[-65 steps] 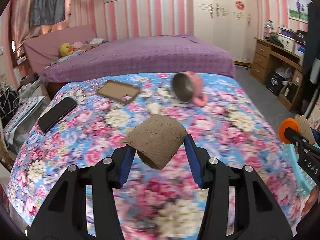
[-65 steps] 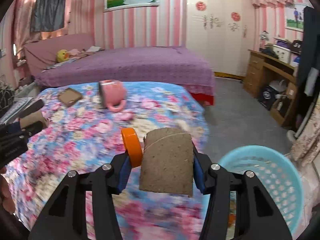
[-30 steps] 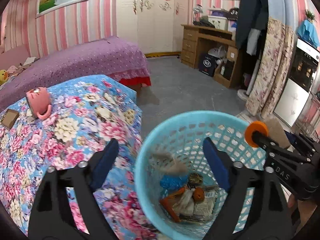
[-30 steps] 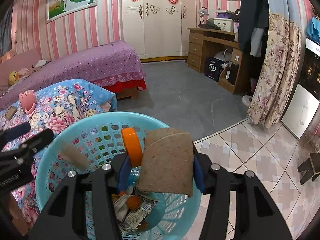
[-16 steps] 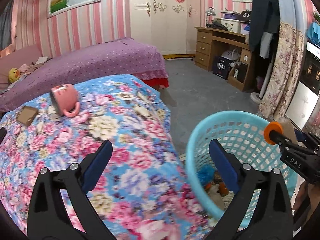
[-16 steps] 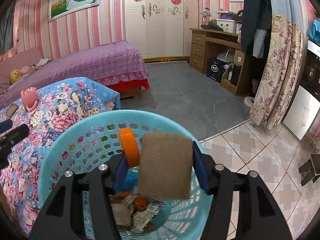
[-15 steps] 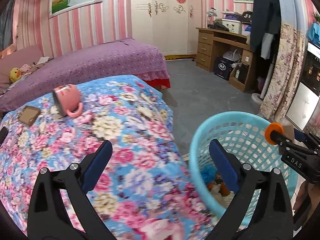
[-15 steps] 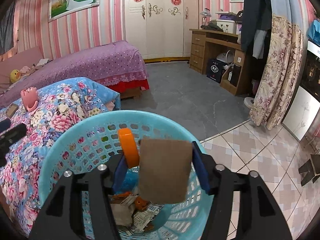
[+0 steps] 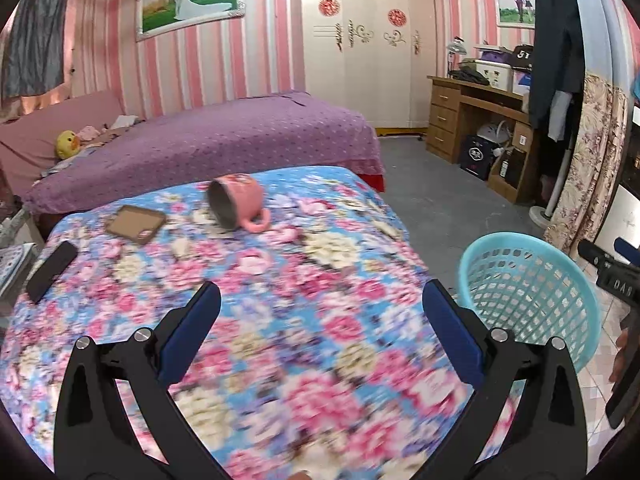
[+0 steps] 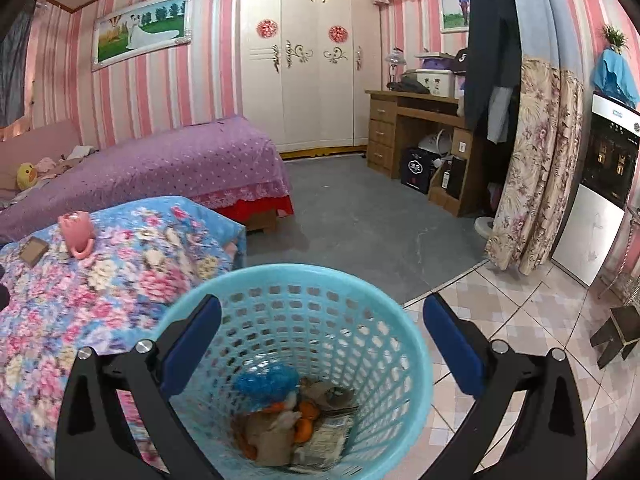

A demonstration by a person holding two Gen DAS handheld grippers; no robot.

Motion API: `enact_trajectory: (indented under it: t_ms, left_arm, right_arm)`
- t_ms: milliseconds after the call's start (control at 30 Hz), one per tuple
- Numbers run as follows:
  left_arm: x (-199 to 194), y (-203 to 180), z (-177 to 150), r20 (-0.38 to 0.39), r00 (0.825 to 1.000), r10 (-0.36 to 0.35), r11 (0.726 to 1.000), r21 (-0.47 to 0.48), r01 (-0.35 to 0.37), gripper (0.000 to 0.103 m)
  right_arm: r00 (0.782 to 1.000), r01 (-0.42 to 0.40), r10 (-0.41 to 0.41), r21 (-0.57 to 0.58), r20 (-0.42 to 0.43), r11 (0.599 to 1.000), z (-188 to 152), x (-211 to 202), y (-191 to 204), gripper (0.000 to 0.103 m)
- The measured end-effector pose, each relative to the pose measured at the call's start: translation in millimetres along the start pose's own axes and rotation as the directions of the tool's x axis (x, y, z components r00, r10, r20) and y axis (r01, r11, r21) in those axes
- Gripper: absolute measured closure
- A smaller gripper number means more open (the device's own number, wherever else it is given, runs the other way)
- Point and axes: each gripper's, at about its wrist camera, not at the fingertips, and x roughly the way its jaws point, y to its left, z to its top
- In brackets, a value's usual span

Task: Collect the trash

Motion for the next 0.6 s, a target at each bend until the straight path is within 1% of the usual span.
enact_trajectory:
  t_ms: [33,167,233,367,467,533,600]
  left_arm:
    - [-8,9,-2,0.007,1.000,0.009,1.000,-0.003,-0.009,0.005]
    - [-37,40,-10,0.034,0.998,0.052,0.999,-0.012,-0.052,0.005]
    - [-51,55,-16,0.040,0.996,0.076,0.997,-0.024,-0.075,0.005]
    - [-75,82,-33,0.046,0.994,0.102,0.994,-0.031,-0.101,0.005]
    - [-86,95,-45,0.050,0.990,0.131,0.991,-0.030,-0.130,0.005]
    - [-95,106,-53,0.054,0.988,0.146,0.989,-0.044,-0.143,0.005]
    - [-102,114,-59,0.054,0.988,0.146,0.988,-0.061,-0.142,0.005]
  right_arm:
    - [1.000,-0.010,0.010,0.002,0.002,1.000,1,-4,5,0.004]
    - [0.995,-0.101,0.101,0.013,0.016,0.995,-2,-33,34,0.004]
    - [0.992,-0.125,0.125,0.008,0.018,0.992,-6,-41,48,0.004]
    - [0.982,-0.191,0.191,-0.031,0.011,0.981,-15,-62,88,0.004]
    - [0.976,-0.218,0.219,-0.066,0.012,0.974,-23,-77,114,0.004]
    - [0.968,-0.251,0.253,-0.096,0.008,0.963,-30,-87,135,0.004]
    - [0.962,-0.272,0.274,-0.117,0.006,0.955,-36,-96,150,0.004]
